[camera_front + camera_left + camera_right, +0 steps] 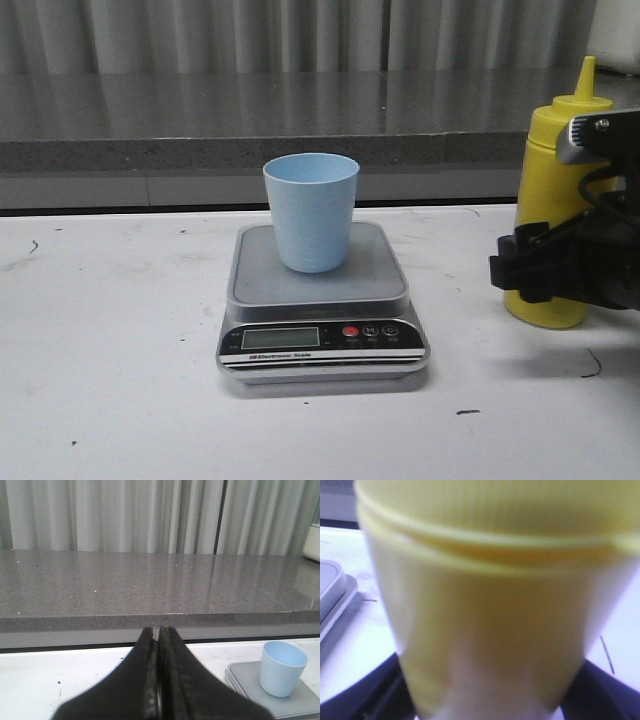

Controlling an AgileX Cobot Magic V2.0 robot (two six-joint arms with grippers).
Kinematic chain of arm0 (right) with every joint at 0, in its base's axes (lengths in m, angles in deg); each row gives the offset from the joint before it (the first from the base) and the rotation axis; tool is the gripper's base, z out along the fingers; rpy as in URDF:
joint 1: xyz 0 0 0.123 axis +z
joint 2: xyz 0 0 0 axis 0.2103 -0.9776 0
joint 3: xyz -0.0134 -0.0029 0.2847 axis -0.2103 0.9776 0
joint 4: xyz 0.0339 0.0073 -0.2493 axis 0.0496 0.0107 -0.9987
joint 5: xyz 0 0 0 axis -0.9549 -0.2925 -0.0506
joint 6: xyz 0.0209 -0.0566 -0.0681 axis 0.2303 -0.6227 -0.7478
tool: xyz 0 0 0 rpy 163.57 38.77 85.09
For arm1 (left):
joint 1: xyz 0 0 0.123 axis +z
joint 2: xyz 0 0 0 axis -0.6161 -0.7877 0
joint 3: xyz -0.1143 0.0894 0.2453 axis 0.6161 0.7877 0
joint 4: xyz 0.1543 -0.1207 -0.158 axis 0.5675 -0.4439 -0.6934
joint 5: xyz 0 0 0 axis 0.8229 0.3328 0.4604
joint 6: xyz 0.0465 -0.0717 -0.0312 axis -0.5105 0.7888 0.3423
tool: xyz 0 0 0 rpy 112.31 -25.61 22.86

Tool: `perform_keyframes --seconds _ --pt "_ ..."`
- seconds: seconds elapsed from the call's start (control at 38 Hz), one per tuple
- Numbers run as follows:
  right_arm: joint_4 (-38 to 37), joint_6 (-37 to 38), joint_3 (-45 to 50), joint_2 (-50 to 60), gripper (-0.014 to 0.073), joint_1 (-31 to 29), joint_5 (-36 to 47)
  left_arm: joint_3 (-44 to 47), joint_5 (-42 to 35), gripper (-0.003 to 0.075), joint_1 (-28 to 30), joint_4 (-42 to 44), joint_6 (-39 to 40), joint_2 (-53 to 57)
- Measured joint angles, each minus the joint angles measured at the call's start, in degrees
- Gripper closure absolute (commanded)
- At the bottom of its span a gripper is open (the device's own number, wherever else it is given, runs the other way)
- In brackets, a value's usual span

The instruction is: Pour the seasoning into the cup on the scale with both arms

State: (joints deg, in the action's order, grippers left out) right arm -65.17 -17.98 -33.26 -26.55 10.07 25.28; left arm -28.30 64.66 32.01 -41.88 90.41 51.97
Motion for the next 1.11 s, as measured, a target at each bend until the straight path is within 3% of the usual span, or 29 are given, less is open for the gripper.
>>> perform_keyframes --seconds 0.34,0.45,0.5,0.61,0.71,0.97,1.11 --pt "-0.2 3.8 5.2 0.8 0.0048 0.0 -0.5 0.0 0.0 0.0740 0.0 0.0 0.0 0.0" --pt "-0.2 4.2 8.3 3.1 0.0095 0.0 -0.7 0.0 0.0 0.0740 0.0 0.0 0.0 0.0" --pt "-0.5 4.2 9.9 4.7 0.0180 0.0 -0.7 0.0 0.0 0.0740 0.0 0.0 0.0 0.0" --pt "-0.8 4.2 13.1 8.7 0.0503 0.0 -0.8 0.0 0.0 0.0740 0.0 0.0 0.0 0.0" --pt "-1.6 4.2 15.6 12.7 0.0714 0.0 -0.8 0.0 0.0 0.0740 0.0 0.0 0.0 0.0" --pt "-2.2 2.9 20.0 22.7 0.0704 0.0 -1.8 0.0 0.0 0.0740 0.0 0.0 0.0 0.0" --pt "-2.3 1.7 20.0 28.9 0.0704 0.0 -8.9 0.0 0.0 0.0740 0.0 0.0 0.0 0.0"
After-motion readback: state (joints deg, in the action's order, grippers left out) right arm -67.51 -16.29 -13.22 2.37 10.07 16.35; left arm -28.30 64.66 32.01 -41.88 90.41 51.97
